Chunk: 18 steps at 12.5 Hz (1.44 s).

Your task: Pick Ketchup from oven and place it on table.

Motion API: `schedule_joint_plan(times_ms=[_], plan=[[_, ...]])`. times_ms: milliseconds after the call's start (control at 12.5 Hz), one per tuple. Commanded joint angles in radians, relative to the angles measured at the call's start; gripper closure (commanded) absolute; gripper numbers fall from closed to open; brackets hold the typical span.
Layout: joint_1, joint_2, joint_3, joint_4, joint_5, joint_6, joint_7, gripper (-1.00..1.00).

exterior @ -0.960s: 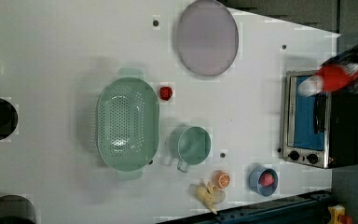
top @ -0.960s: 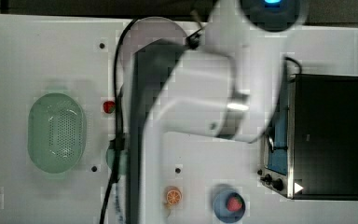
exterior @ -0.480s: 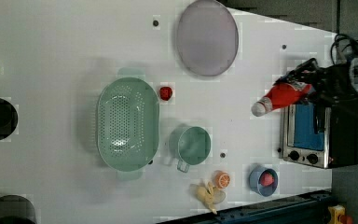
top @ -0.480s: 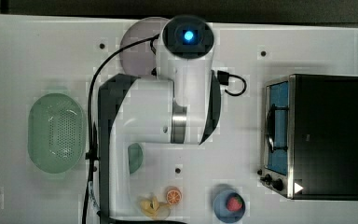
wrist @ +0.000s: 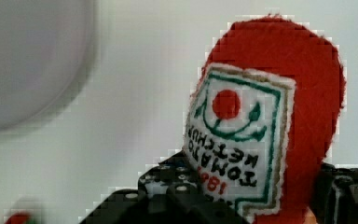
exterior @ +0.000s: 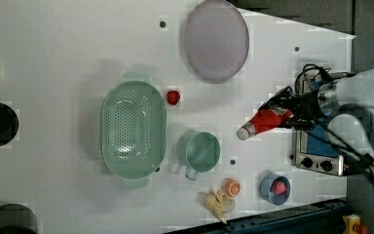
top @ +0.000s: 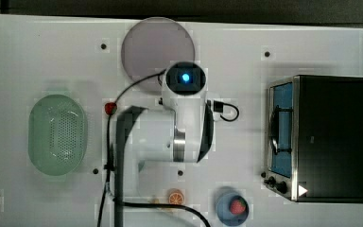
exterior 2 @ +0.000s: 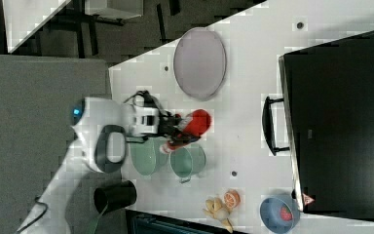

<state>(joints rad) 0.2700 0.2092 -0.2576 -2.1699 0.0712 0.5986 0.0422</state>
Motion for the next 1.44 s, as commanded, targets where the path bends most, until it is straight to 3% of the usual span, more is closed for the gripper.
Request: schedule_joint_plan(times_ms=[80, 320, 560, 880, 1200, 1440], plan=[[-0.024, 0.073, -0.018, -0.017, -0.005, 0.116, 0.002, -0.27], [-0.025, 0.156, -0.02, -0.025, 0.001, 0.18, 0.003, -0.34], [-0.024, 0.184, -0.019, -0.033, 0.002, 0.254, 0.003, -0.97], [-0.019, 0.02, -0.019, -0.001, 0.002, 0.189, 0.022, -1.0], [-0.02, -0.196, -0.021, 0.139, -0.003, -0.13, 0.023, -1.0], [-0.019, -0.285, -0.015, 0.278, -0.014, -0.301, 0.023, -1.0]])
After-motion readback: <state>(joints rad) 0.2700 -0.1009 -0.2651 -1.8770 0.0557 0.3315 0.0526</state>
